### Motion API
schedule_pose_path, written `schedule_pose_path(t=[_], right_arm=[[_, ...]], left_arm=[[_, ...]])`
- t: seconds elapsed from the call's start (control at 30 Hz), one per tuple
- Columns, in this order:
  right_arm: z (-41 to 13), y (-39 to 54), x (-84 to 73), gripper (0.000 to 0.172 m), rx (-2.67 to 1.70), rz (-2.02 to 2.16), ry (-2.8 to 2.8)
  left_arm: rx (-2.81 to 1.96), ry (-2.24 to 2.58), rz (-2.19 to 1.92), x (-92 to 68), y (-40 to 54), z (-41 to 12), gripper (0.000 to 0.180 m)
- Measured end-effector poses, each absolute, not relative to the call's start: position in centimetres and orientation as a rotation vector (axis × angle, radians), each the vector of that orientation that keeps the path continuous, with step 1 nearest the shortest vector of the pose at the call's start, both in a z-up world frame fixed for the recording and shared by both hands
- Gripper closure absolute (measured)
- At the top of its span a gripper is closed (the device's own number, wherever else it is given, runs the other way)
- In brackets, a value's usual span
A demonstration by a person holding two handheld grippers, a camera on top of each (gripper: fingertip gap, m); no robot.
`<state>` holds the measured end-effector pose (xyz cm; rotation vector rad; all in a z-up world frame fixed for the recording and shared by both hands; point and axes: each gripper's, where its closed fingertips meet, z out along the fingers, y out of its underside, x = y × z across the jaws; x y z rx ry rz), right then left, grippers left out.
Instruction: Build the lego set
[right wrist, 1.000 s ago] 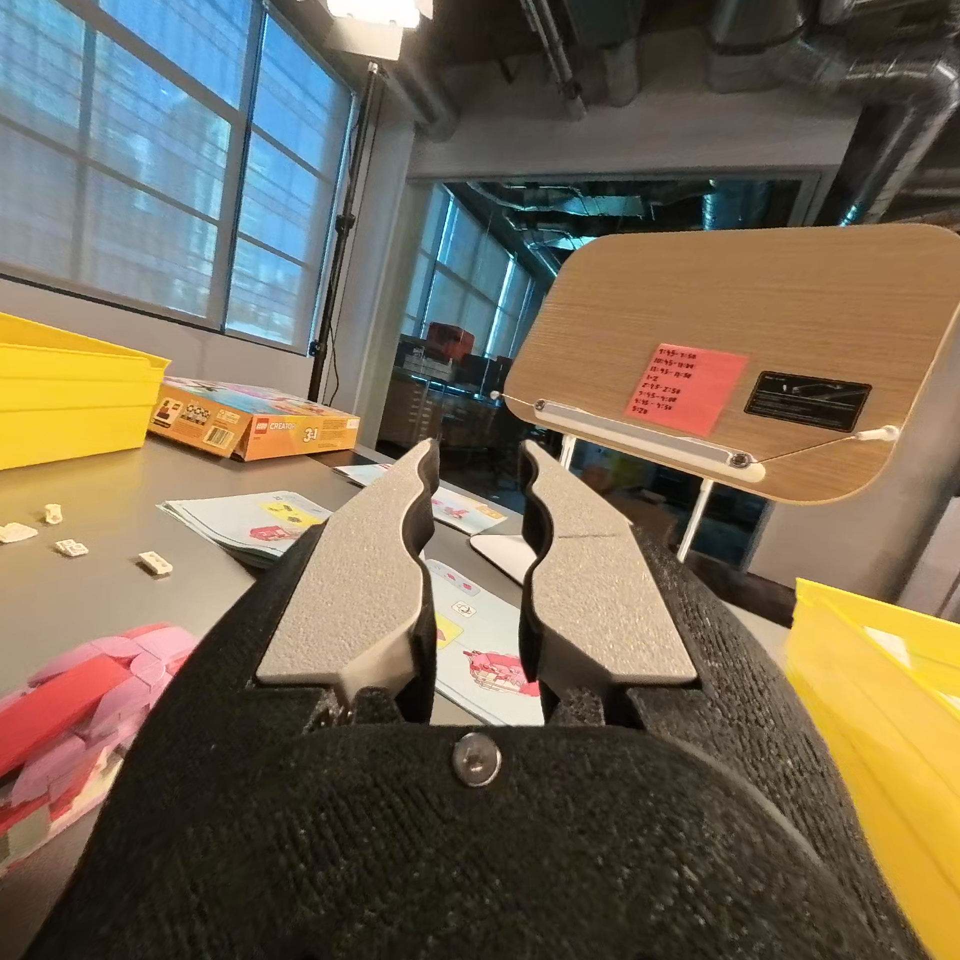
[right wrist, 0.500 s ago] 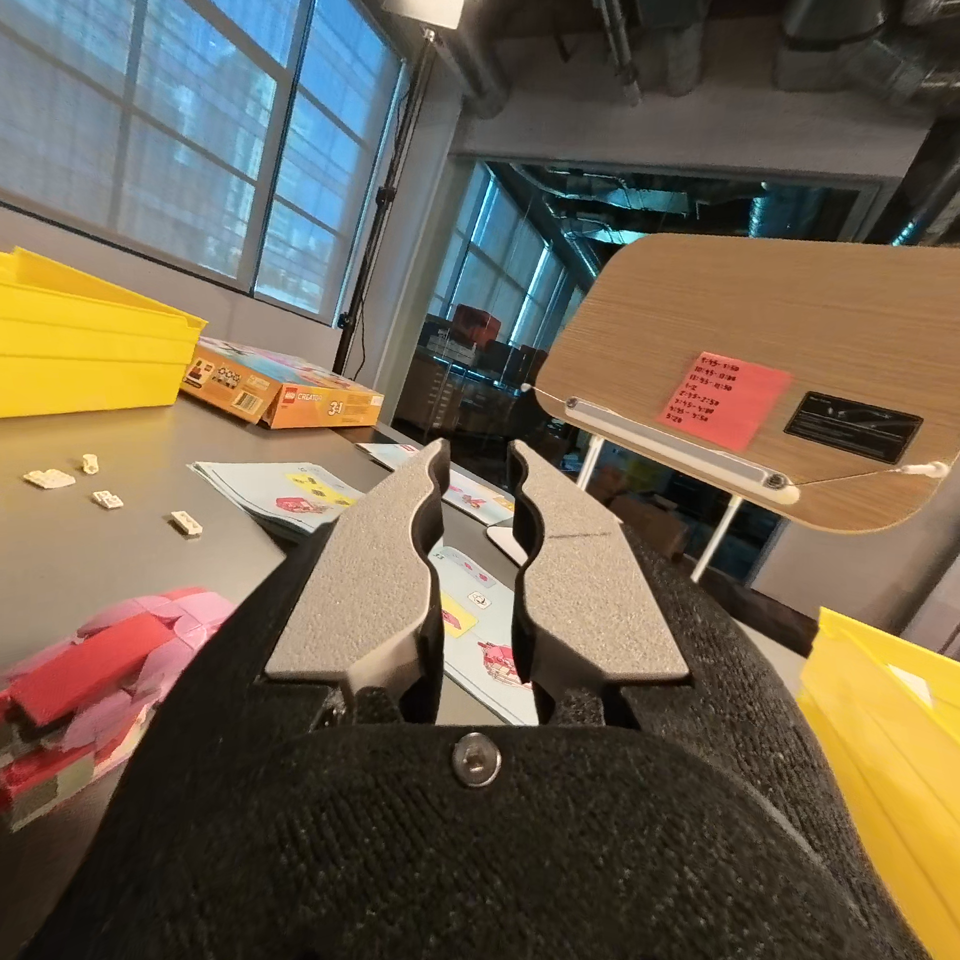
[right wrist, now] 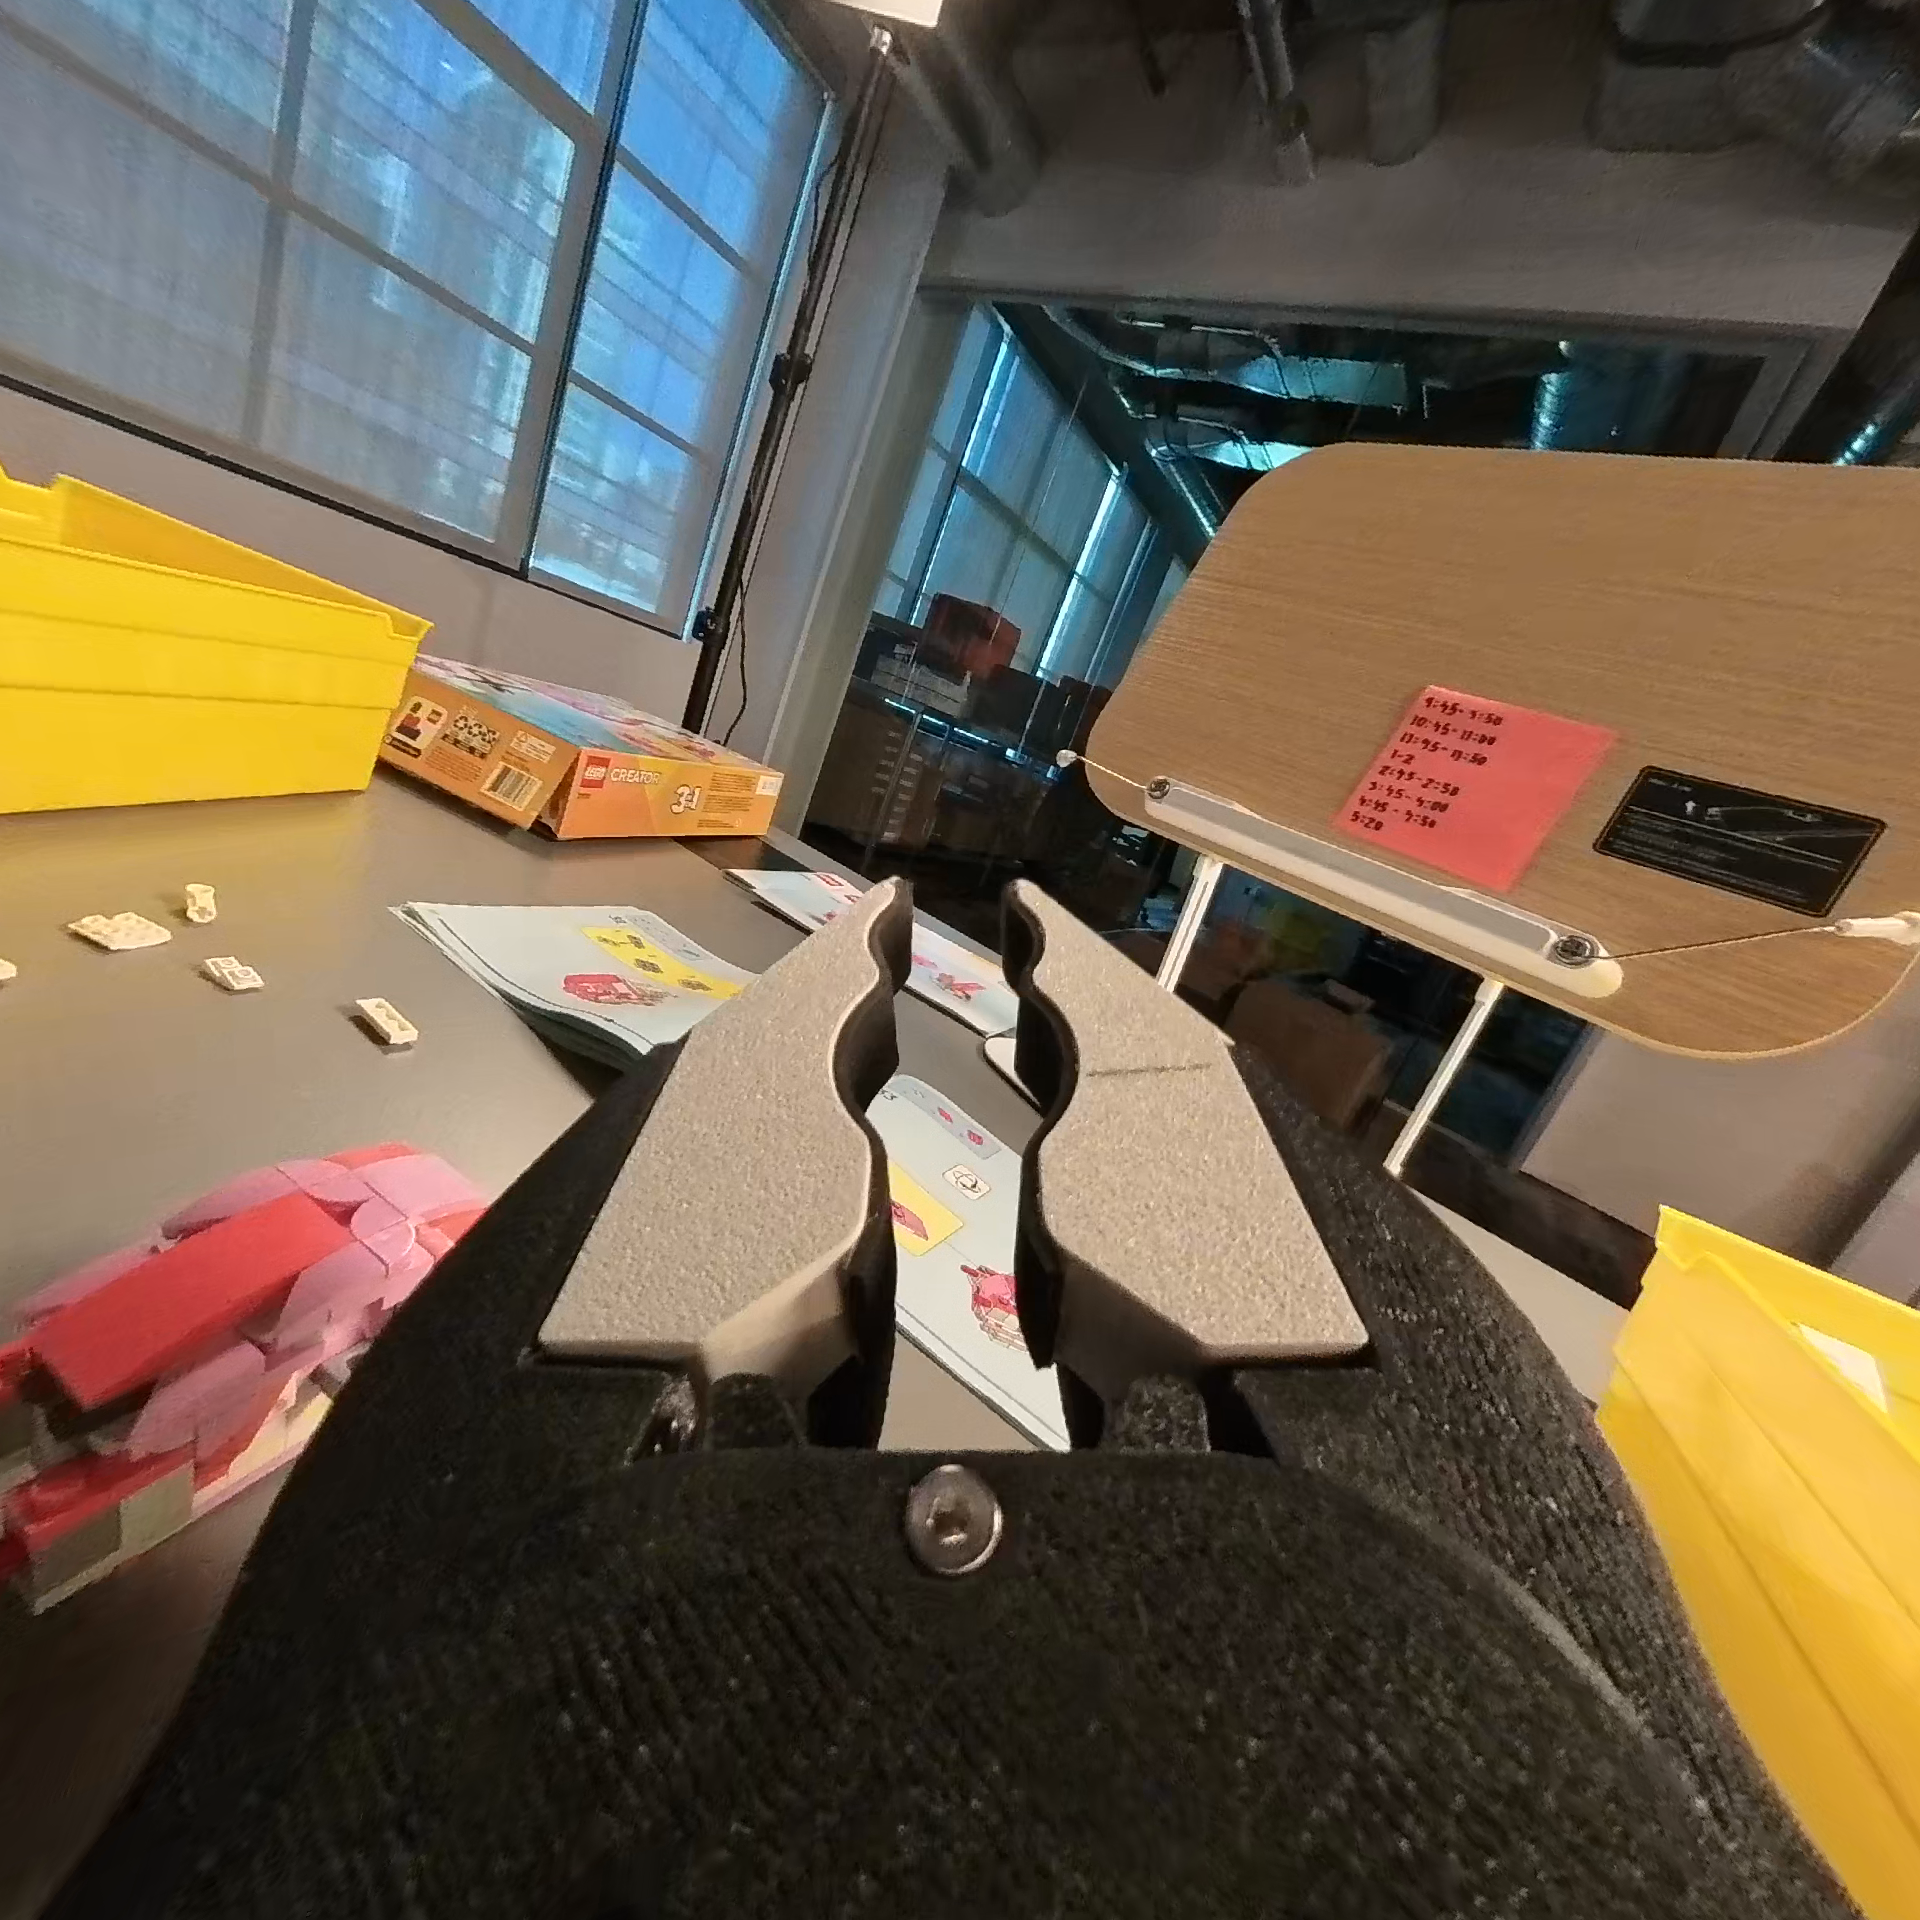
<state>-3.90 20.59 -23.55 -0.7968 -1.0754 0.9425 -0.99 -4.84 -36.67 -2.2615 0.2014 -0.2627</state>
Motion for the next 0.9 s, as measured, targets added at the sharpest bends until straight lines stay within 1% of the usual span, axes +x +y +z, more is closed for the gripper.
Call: schedule_pose_path(t=[0.13, 0.27, 0.37, 0.5, 0.7, 0.9], right_arm=[[-23.5, 20.6, -3.9, 0.156, -0.799, 0.945, -1.070], [-23.6, 20.5, -4.0, 0.156, -0.799, 0.945, -1.074], [-23.6, 20.4, -4.1, 0.156, -0.796, 0.943, -1.081], [-23.6, 20.5, -4.1, 0.156, -0.799, 0.947, -1.077], [-23.6, 20.5, -4.1, 0.157, -0.802, 0.952, -1.075], [-23.6, 20.5, -4.1, 0.157, -0.803, 0.952, -1.077]], left_arm=[[-2.225, 0.158, -0.216, -1.6, -4.6, -36.1, 0.139], [-2.147, 0.129, -0.148, -1.5, -3.0, -34.9, 0.140], [-2.162, 0.134, -0.142, -0.9, -1.3, -34.8, 0.143], [-2.193, 0.070, -0.297, 0.3, 0.4, -34.7, 0.149], [-2.315, 0.017, -0.185, -1.3, 1.1, -35.8, 0.158], [-2.384, -0.003, -0.148, -1.2, 0.6, -36.9, 0.157]])
